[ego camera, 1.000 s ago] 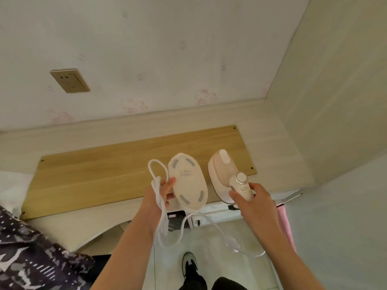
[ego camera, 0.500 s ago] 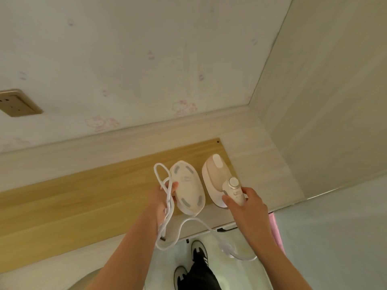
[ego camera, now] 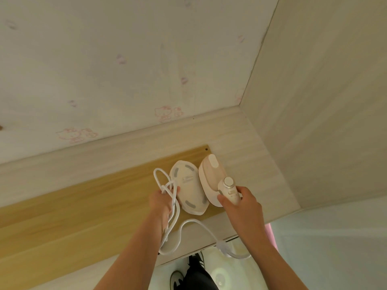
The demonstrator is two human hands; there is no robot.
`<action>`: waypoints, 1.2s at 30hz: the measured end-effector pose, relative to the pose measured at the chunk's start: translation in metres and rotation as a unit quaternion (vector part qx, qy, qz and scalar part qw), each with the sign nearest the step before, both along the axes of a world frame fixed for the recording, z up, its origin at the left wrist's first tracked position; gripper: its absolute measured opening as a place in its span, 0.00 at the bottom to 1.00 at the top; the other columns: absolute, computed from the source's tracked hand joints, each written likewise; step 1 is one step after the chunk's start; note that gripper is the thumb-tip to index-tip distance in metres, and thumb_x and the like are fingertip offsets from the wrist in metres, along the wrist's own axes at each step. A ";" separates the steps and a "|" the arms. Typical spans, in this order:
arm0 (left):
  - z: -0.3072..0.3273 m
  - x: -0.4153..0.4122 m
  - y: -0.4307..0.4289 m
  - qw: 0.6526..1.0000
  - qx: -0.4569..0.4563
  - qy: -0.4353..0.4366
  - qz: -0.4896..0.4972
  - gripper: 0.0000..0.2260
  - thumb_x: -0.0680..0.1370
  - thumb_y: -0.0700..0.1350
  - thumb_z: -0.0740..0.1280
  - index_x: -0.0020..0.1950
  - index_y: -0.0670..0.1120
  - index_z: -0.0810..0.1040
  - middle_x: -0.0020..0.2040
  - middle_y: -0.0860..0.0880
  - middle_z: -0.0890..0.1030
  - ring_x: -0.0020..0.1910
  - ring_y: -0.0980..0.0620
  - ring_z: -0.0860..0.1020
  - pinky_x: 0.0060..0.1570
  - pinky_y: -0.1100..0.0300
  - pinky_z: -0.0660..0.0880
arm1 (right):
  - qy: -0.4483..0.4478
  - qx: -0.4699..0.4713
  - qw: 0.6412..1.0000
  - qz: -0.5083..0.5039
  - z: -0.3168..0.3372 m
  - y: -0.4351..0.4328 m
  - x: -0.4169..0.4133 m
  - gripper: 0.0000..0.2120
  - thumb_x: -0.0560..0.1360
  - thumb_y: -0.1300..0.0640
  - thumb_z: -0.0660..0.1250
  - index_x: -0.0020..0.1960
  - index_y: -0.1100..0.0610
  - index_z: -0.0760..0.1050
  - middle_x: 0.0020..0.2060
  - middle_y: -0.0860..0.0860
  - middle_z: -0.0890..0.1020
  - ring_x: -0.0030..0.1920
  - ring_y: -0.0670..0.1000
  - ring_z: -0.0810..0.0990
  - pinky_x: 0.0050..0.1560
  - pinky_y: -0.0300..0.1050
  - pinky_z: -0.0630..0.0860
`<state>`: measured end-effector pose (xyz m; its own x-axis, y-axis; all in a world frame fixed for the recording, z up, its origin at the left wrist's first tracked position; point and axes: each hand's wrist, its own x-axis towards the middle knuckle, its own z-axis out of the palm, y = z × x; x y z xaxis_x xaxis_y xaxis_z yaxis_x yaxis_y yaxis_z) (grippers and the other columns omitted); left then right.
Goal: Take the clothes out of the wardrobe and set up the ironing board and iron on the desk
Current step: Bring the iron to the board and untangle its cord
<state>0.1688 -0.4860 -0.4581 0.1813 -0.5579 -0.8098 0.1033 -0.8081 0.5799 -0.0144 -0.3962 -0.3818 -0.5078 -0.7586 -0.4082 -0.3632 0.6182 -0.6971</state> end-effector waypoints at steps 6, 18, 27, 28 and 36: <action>0.002 -0.004 -0.001 0.999 -0.015 0.007 0.038 0.11 0.80 0.34 0.56 0.58 0.36 0.75 0.51 0.37 0.81 0.54 0.33 0.80 0.57 0.39 0.76 | 0.009 0.004 1.000 0.010 -0.003 -0.009 0.001 0.17 0.69 0.43 0.71 0.54 0.45 0.72 0.39 0.40 0.78 0.39 0.40 0.76 0.35 0.41 0.70; 0.026 0.060 0.013 0.992 -0.093 0.039 0.080 0.14 0.82 0.32 0.54 0.67 0.33 0.64 0.45 0.41 0.75 0.38 0.48 0.80 0.29 0.56 0.81 | 0.018 0.002 0.999 0.048 -0.009 -0.019 0.031 0.17 0.69 0.42 0.71 0.55 0.45 0.72 0.39 0.39 0.77 0.40 0.43 0.78 0.40 0.46 0.74; 0.036 0.132 0.022 0.986 -0.088 -0.001 0.140 0.10 0.79 0.48 0.66 0.47 0.42 0.73 0.39 0.48 0.77 0.30 0.49 0.79 0.14 0.69 0.63 | 0.061 0.014 0.997 0.041 -0.010 -0.019 0.061 0.21 0.70 0.42 0.69 0.60 0.48 0.72 0.45 0.46 0.82 0.44 0.51 0.78 0.42 0.47 0.72; 0.038 0.139 0.023 0.986 -0.089 0.003 0.140 0.11 0.78 0.50 0.67 0.43 0.43 0.74 0.37 0.49 0.77 0.26 0.51 0.80 0.15 0.70 0.62 | 0.066 0.013 0.997 0.039 -0.011 -0.018 0.063 0.22 0.70 0.42 0.69 0.60 0.48 0.72 0.46 0.47 0.82 0.44 0.51 0.77 0.42 0.46 0.71; 0.058 0.166 0.025 0.979 -0.107 0.027 0.169 0.14 0.76 0.53 0.68 0.37 0.46 0.74 0.32 0.52 0.80 0.22 0.54 0.79 0.17 0.71 0.62 | 0.080 0.015 0.995 0.065 -0.011 -0.014 0.067 0.23 0.72 0.43 0.69 0.63 0.51 0.70 0.46 0.49 0.81 0.43 0.52 0.77 0.44 0.48 0.74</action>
